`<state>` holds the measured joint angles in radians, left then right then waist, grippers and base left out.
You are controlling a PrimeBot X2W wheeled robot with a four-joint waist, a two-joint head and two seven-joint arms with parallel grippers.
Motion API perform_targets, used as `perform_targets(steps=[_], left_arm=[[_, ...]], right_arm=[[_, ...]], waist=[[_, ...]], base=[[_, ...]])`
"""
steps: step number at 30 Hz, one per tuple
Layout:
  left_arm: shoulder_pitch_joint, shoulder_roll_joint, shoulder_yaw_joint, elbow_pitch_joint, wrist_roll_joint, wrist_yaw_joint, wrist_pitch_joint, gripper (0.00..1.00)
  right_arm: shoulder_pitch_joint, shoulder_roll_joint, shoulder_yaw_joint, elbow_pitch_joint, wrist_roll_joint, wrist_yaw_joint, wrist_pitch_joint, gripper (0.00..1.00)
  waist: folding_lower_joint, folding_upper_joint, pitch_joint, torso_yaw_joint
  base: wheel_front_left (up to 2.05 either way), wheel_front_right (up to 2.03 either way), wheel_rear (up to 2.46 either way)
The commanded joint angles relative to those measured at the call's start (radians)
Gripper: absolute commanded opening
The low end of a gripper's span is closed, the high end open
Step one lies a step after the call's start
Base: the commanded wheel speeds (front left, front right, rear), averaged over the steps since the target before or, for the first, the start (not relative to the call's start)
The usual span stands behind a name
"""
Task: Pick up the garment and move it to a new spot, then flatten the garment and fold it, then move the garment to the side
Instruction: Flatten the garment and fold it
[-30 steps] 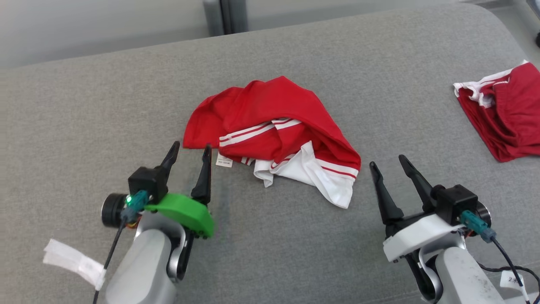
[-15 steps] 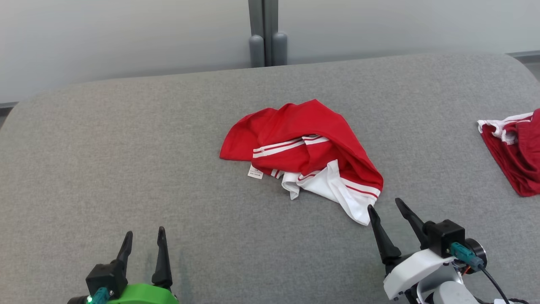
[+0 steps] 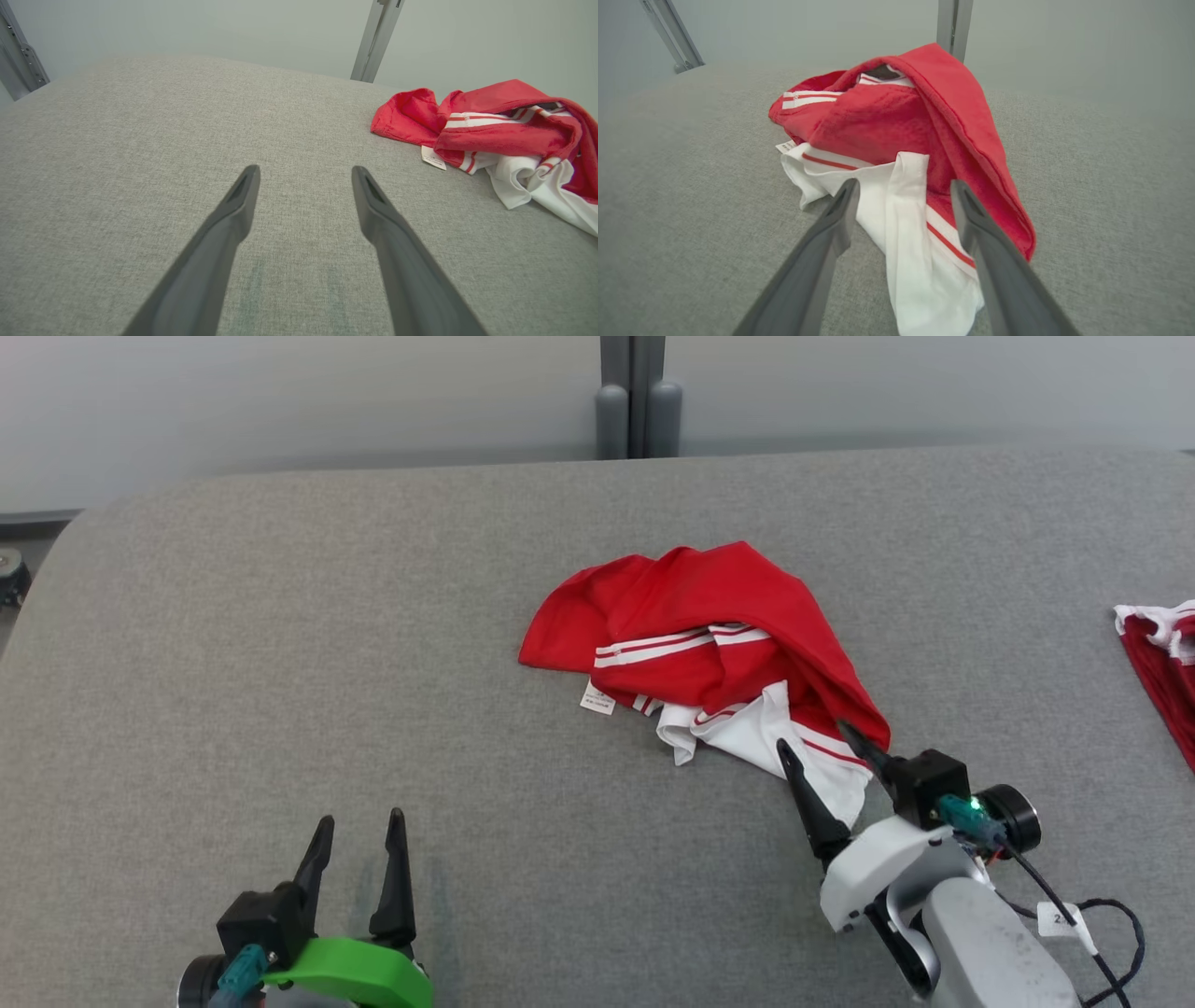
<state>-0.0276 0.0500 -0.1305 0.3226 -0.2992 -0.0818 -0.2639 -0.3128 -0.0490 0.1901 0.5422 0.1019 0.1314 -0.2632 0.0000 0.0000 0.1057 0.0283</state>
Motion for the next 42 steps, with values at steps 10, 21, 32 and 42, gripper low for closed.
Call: perform_targets(steps=[10,21,32,42], left_arm=[[-0.076,0.002,-0.043,0.02,-0.037,0.0,0.0,1.0],[-0.044,0.002,-0.037,0.019,-0.03,0.009,0.0,1.0],[-0.023,0.002,-0.03,0.056,-0.034,0.01,0.0,1.0],[-0.054,0.002,-0.056,0.086,-0.05,0.021,0.0,1.0]], right_arm=[[-0.15,-0.003,0.034,0.26,0.0,-0.002,-0.002,0.0],[-0.144,-0.003,0.184,0.065,0.107,-0.001,-0.002,0.0],[-0.569,-0.005,0.533,-0.314,0.448,-0.001,-0.002,0.0],[-0.923,-0.004,0.257,-0.186,0.396,-0.001,-0.002,0.0]], waist=[[0.0,0.0,0.104,0.063],[0.0,0.0,0.027,0.042],[0.0,0.0,0.002,0.082],[0.0,0.0,0.05,0.152]], base=[[0.0,0.0,0.0],[0.0,0.0,0.0],[0.0,0.0,0.0],[0.0,0.0,0.0]])
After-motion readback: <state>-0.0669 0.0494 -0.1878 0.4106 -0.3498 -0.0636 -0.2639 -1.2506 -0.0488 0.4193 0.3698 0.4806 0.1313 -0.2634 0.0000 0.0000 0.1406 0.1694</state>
